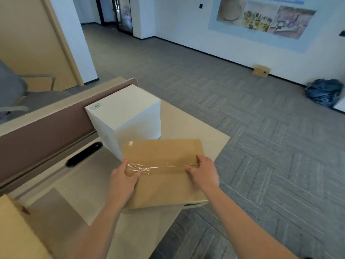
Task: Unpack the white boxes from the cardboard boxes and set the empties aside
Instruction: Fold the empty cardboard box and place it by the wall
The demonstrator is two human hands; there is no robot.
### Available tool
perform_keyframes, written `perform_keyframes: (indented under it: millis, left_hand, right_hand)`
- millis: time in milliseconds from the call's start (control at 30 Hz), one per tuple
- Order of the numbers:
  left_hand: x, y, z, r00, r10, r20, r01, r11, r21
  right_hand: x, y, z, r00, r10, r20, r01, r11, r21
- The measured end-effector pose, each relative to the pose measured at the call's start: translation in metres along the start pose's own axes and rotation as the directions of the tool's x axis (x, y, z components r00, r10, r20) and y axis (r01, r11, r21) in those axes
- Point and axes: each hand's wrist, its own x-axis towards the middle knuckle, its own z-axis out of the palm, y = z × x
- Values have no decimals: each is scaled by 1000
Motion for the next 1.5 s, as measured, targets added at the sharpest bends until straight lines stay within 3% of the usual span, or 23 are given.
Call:
perform_keyframes:
  millis: [167,367,767,1067,1500]
  left_hand:
    - [21,86,64,990,129,54,-130,991,14]
    - [27,212,188,966,227,127,-238,968,82]
    - [53,452,401,915,344,210,-368,926,89]
    - [182,579,548,883,379,276,-403,915,33]
    - [382,822,744,799,445,405,-501,865,38]
  right_hand:
    - [48,44,-74,992,62,-112,-50,994,102]
    - [126,131,-189,965,128,-227,-95,984,154]
    - [287,260,-402,929,250,-271,-194,957,217]
    - [475,299,-484,896,273,-349,-215,957,197]
    - [775,331,-615,798,403,-447,-303,911,281]
